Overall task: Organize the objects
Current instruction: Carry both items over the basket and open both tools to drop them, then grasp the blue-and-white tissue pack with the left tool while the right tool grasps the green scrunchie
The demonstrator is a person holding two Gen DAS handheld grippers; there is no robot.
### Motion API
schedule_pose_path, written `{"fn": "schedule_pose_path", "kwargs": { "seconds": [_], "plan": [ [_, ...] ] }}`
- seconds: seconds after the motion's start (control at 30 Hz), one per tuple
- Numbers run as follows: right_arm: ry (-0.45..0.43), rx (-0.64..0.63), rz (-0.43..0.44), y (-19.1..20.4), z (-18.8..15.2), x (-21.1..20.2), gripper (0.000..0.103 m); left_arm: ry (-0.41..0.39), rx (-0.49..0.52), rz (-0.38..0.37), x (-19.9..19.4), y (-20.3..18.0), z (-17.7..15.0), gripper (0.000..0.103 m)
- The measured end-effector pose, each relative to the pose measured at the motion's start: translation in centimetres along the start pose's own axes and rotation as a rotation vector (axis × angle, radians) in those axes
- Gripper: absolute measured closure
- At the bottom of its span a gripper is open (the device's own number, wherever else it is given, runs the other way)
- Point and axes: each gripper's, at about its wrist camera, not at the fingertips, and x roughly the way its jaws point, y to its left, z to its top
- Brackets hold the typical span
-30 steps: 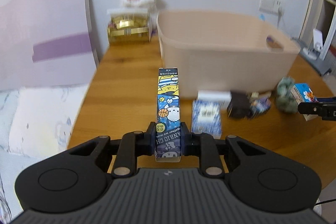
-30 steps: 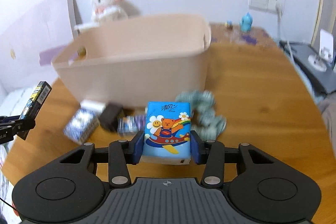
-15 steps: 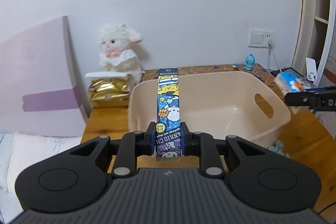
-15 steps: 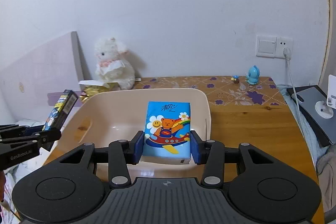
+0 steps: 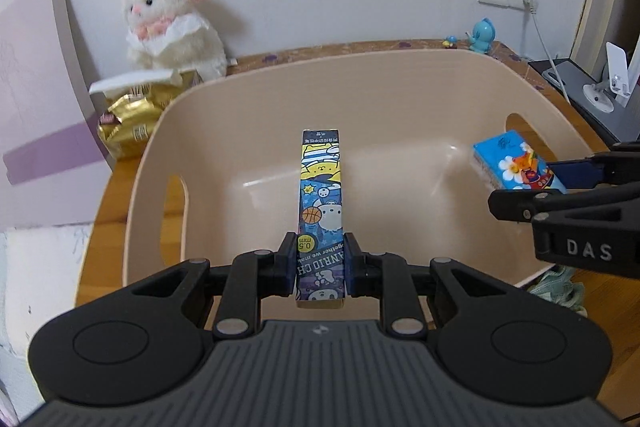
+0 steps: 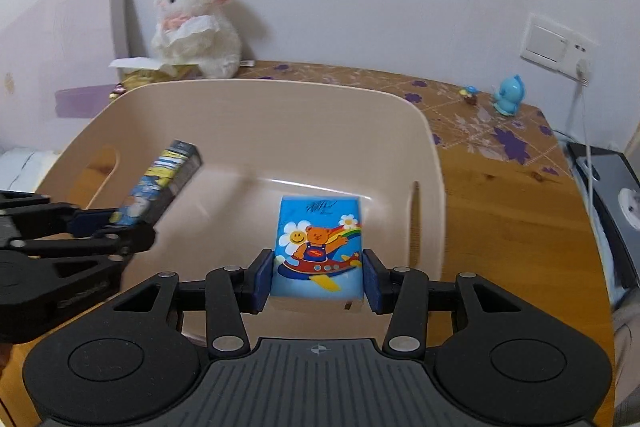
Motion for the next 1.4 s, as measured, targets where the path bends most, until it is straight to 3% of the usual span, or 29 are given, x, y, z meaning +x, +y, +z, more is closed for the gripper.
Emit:
{"fn": "schedule_pose_path", "kwargs": {
  "seconds": [0.03, 0.07, 0.1, 0.13, 0.2, 0.23, 0.33, 0.4, 0.6, 0.83, 1.07, 1.4],
  "plan": [
    [-0.011, -0.005, 0.004, 0.0, 0.0, -0.3, 0.047, -0.009, -0.006, 0.003, 0.0, 0.2, -0.2, 0.077],
    [-0.025, -0.01, 0.001, 0.1, -0.1, -0.7, 0.043, -0.023, 0.077, -0.07, -0.2, 0.3, -0.3, 0.077],
    [-0.04, -0.016, -0.007, 0.2, -0.2, -1.2, 0.035, -0.026, 0.077, -0.066, -0.4, 0.4, -0.3, 0.071],
    [-0.059, -0.021, -0.012, 0.2, -0.3, -1.7, 0.029, -0.036, 0.074, -0.065, -0.9, 0.6, -0.3, 0.051],
    [-0.092, -0.023, -0.01, 0.1, -0.4, -2.9, 0.024, -0.083, 0.053, -0.067, -2.2, 1.0, -0.5, 0.022],
    [-0.11, -0.019, -0.007, 0.0, -0.5, -3.6, 0.022, -0.11, 0.037, -0.066, -3.0, 1.3, -0.6, 0.017],
    [-0.158, -0.015, 0.003, -0.3, -0.7, -5.8, 0.005, -0.136, 0.022, -0.076, -4.7, 1.9, -0.9, 0.017],
    [-0.191, -0.021, 0.003, -0.2, -1.0, -7.2, 0.0, -0.153, 0.023, -0.075, -5.7, 2.1, -1.3, 0.016],
    [-0.218, -0.025, -0.004, -0.6, -2.7, -9.9, 0.0, -0.192, 0.021, -0.069, -8.1, 2.8, -3.2, 0.014],
    [-0.148, -0.022, -0.018, -1.6, -6.0, -9.4, 0.0, -0.17, -0.004, -0.076, -8.9, 3.5, -6.4, 0.013],
    [-0.045, -0.017, -0.035, -2.4, -9.6, -6.0, 0.0, -0.083, -0.019, -0.075, -7.0, 3.9, -10.0, 0.013],
    [-0.008, -0.02, -0.073, -2.2, -12.3, -2.0, 0.0, 0.02, -0.046, -0.092, -3.5, 4.2, -12.5, 0.013]
  ]
}}
